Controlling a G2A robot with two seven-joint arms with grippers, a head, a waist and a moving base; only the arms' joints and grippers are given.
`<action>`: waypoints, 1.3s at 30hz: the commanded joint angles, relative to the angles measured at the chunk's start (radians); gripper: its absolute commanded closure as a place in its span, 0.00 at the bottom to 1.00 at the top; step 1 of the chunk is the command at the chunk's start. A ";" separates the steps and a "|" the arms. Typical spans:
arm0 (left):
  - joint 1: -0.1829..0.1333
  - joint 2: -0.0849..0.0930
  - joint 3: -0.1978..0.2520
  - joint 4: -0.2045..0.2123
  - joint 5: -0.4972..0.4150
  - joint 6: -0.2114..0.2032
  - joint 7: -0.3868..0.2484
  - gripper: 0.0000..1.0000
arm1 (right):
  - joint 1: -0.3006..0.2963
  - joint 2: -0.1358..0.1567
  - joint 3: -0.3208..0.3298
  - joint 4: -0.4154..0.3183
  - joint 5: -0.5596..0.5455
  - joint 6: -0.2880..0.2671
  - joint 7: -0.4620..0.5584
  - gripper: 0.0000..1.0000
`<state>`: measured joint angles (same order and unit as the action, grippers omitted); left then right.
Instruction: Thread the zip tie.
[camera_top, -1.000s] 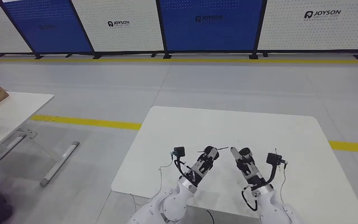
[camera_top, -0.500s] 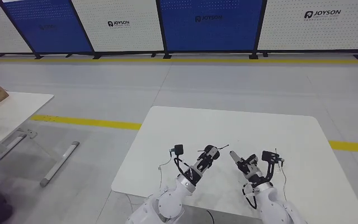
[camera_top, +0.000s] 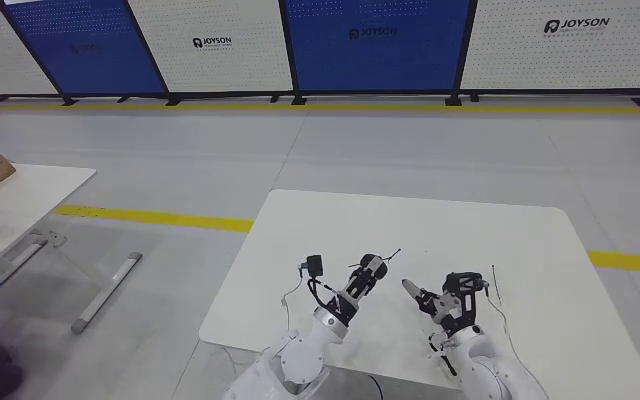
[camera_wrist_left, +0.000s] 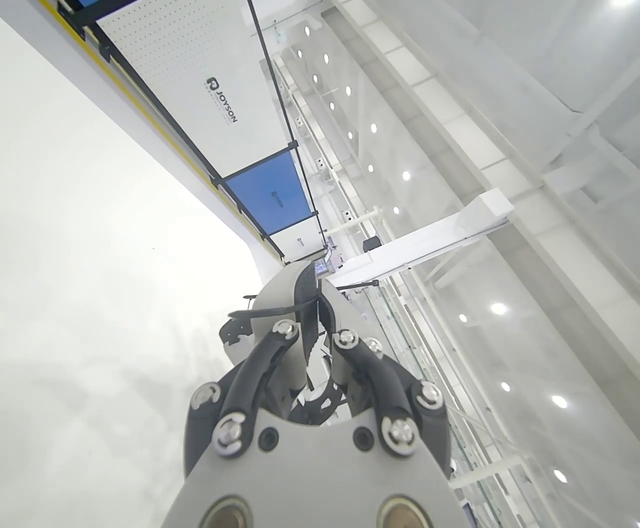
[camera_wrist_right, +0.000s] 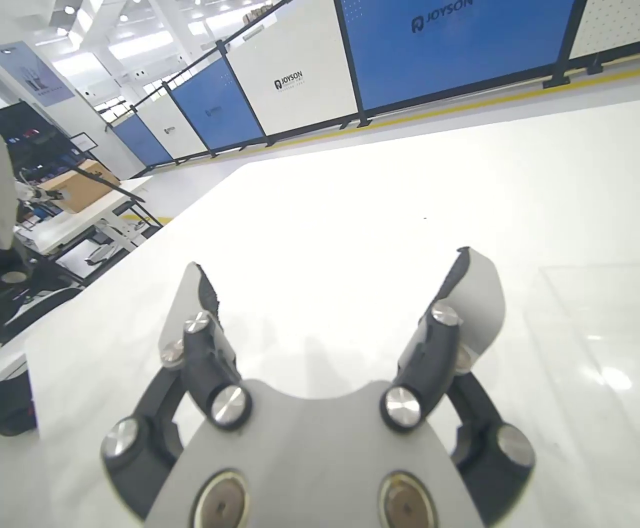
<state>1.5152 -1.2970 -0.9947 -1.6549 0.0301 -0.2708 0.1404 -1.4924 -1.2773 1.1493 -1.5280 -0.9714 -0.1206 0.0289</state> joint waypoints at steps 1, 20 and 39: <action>0.000 0.000 0.000 0.000 0.000 -0.001 0.000 1.00 | 0.000 0.000 0.000 0.000 -0.001 0.000 0.000 0.00; -0.009 -0.005 0.018 -0.014 0.002 0.095 -0.033 1.00 | 0.022 0.006 -0.045 -0.003 -0.270 -0.002 -0.024 0.00; -0.029 -0.013 0.031 0.006 -0.034 0.119 -0.070 1.00 | 0.030 0.006 -0.054 -0.030 -0.292 -0.061 -0.021 0.53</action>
<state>1.4878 -1.3090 -0.9639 -1.6508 -0.0010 -0.1538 0.0695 -1.4626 -1.2714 1.0960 -1.5575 -1.2626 -0.1806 0.0085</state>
